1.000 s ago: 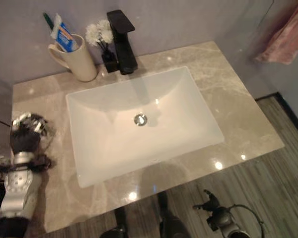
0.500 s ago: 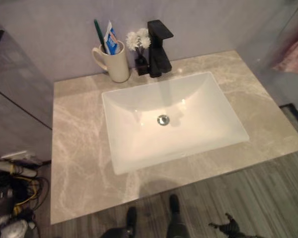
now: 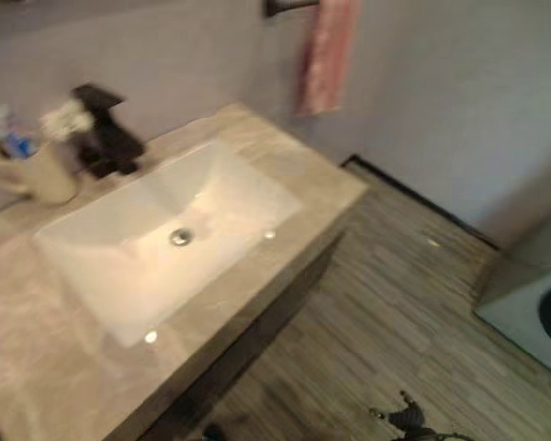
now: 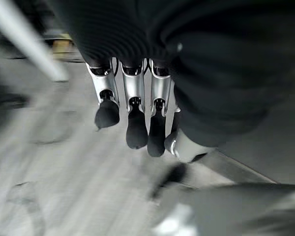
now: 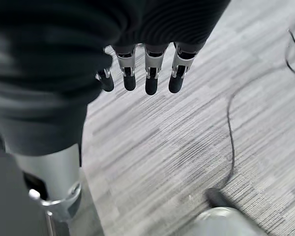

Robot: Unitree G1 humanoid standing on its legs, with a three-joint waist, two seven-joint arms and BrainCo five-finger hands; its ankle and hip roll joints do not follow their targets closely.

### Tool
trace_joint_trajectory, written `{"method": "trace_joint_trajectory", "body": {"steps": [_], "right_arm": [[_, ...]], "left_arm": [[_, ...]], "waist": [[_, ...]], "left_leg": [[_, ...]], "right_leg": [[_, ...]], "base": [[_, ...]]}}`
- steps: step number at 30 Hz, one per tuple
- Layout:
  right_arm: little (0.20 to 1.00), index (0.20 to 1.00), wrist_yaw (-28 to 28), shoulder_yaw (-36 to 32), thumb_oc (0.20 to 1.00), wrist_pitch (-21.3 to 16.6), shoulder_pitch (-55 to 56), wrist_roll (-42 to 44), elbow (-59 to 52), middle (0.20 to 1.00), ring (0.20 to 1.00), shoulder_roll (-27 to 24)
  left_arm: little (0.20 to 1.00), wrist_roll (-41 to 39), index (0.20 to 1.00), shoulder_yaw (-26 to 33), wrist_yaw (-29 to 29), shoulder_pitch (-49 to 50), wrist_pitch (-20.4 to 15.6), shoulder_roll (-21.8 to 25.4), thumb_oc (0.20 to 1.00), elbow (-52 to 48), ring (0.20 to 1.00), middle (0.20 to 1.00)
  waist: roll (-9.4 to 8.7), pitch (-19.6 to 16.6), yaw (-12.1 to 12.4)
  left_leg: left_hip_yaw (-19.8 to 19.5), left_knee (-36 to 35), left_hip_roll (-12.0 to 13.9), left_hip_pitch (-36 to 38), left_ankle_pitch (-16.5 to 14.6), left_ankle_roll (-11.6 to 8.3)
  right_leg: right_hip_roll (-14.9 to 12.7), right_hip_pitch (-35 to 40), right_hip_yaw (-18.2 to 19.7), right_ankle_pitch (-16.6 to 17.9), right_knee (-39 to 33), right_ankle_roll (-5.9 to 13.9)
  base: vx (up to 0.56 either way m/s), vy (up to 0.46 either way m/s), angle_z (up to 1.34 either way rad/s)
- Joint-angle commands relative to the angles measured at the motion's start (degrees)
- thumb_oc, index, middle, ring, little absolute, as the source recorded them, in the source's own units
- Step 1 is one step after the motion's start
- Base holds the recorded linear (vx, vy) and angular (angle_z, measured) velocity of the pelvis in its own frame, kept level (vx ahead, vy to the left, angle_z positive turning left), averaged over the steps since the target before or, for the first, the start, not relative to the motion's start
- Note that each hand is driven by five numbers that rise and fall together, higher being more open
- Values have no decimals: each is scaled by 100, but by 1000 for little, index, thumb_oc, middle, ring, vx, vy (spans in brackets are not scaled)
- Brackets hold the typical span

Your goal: Put brush and paste in cup on sink, flatten towel.

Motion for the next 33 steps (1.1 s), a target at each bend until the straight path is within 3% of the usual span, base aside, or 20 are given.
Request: {"method": "trace_joint_trajectory", "body": {"steps": [1, 3, 5, 6, 7, 8, 10, 12, 17, 18, 22, 28, 29, 30, 32, 33], "right_arm": [[1000, 1000, 179, 59, 1000, 61, 158, -173, -63, 1000, 1000, -462], [1000, 1000, 214, 200, 1000, 83, 196, -254, 57, 1000, 1000, -463], [1000, 1000, 232, 208, 1000, 68, 188, -164, 24, 1000, 1000, -503], [1000, 1000, 208, 328, 1000, 16, 73, -177, 34, 1000, 1000, -501], [1000, 1000, 172, 439, 1000, 2, -39, -217, 104, 1000, 1000, -480], [1000, 1000, 161, 545, 1000, -12, -168, -225, 144, 1000, 1000, -428], [1000, 1000, 143, 657, 1000, -44, -241, -191, -28, 1000, 1000, -344], [1000, 1000, 103, 772, 1000, -66, -337, -119, -188, 1000, 1000, -292], [1000, 1000, 12, 765, 1000, -129, -406, 102, -455, 1000, 1000, -220], [1000, 1000, -11, 767, 1000, -181, -426, 225, -646, 1000, 1000, -183], [1000, 1000, -120, 617, 1000, -377, -391, 819, -1099, 1000, 1000, -107], [1000, 1000, -161, 443, 1000, -499, -542, 1380, -953, 1000, 1000, 4], [1000, 1000, -145, 354, 1000, -526, -645, 1595, -903, 1000, 1000, 38], [1000, 1000, -103, 340, 1000, -521, -650, 1632, -927, 1000, 1000, 56], [1000, 1000, -111, 309, 1000, -499, -650, 1628, -909, 1000, 1000, 132], [1000, 1000, -111, 309, 1000, -499, -651, 1628, -909, 1000, 1000, 132]], "left_arm": [[200, -57, 200, 330, -213, -350, 101, 93, 200, 284, 200, 200], [200, 52, 200, 119, -157, -520, 71, 99, 200, 154, 200, 200], [200, 153, 200, -70, -49, -590, 24, 32, 200, 52, 200, 200], [200, 62, 200, -154, 67, -717, -29, -24, 200, 7, 200, 200], [325, 38, 325, -243, 148, -800, -61, -59, 325, -32, 325, 325], [548, 6, 548, -301, 215, -869, -83, -82, 548, -59, 548, 548], [900, -60, 900, -400, 380, -976, -172, -99, 900, -243, 900, 900], [1000, -152, 1000, -534, 528, -1104, -250, -108, 1000, -544, 1000, 1000], [1000, -411, 1000, -665, 652, -1282, -393, -239, 1000, -885, 1000, 1000], [1000, -589, 1000, -724, 683, -1392, -458, -288, 1000, -1072, 1000, 1000], [1000, -874, 1000, -962, 880, -1595, -669, -322, 1000, -1721, 1000, 1000], [1000, -1114, 1000, -1068, 927, -1581, -881, -245, 1000, -2460, 1000, 1000], [1000, -1139, 1000, -1119, 943, -1572, -906, -166, 1000, -2754, 1000, 1000], [1000, -1129, 1000, -1139, 919, -1545, -886, -113, 1000, -2898, 1000, 1000], [1000, -1000, 1000, -1198, 923, -1459, -830, -37, 1000, -3075, 1000, 1000], [1000, -1000, 1000, -1198, 923, -1459, -830, -37, 1000, -3075, 1000, 1000]], "waist": [[229, 242, -162], [319, 288, -231], [363, 407, -193], [299, 525, -63], [274, 572, 7], [260, 602, 66], [274, 606, 97], [332, 562, 75], [452, 552, 41], [521, 537, -33], [665, 513, -217], [701, 489, -303], [733, 515, -292], [741, 556, -289], [658, 692, -304], [665, 677, -299]], "left_leg": [[-1185, -271, 381, -768, 749, -514], [-1305, -383, 653, -715, 1028, -686], [-1788, -338, 661, -768, 1119, -677], [-2830, -192, 352, -858, 946, -637], [-3280, -79, 148, -902, 813, -597], [-3558, 28, -44, -903, 695, -569], [-3724, 184, -316, -838, 508, -497], [-3638, 222, -453, -759, 413, -423], [-3646, 135, -719, -638, 311, -311], [-3592, 68, -859, -603, 283, -256], [-3495, -55, -948, -643, 354, -201], [-3413, 252, -1037, -539, -12, -115], [-3434, 276, -1064, -487, -114, -11], [-3456, 251, -1078, -433, -152, 76], [-3409, 223, -1218, -283, -275, 273], [-3405, 219, -1209, -299, -269, 270]], "right_leg": [[392, 222, 547, 84, -745, 89], [721, 139, 743, -62, -793, -27], [964, 108, 927, -6, -961, -170], [1135, 111, 1215, 39, -1079, -235], [1213, 105, 1392, 65, -1085, -252], [1295, 107, 1550, 83, -1082, -269], [1417, 105, 1769, 98, -1047, -311], [1505, 79, 1902, 90, -1007, -352], [1582, 114, 2003, 59, -998, -385], [1616, 130, 2037, 52, -977, -379], [1635, 146, 2084, -25, -840, -380], [1565, 234, 2316, -200, -704, -353], [1540, 105, 2389, -269, -112, -279], [1517, -132, 2360, -166, 451, -170], [1336, -660, 2317, 772, 1646, 239], [1346, -674, 2319, 788, 1632, 237]], "base": [[-92, -400, -142], [-115, -424, -98], [-157, -419, -80], [-157, -487, -125], [-54, -448, -143], [0, -301, -154], [30, -213, -152], [62, -143, -117], [49, -48, -95], [84, -5, -27], [142, 54, -12], [195, 124, -20], [188, 155, -17], [240, 195, -8], [146, 117, -20], [262, 164, -35]]}}
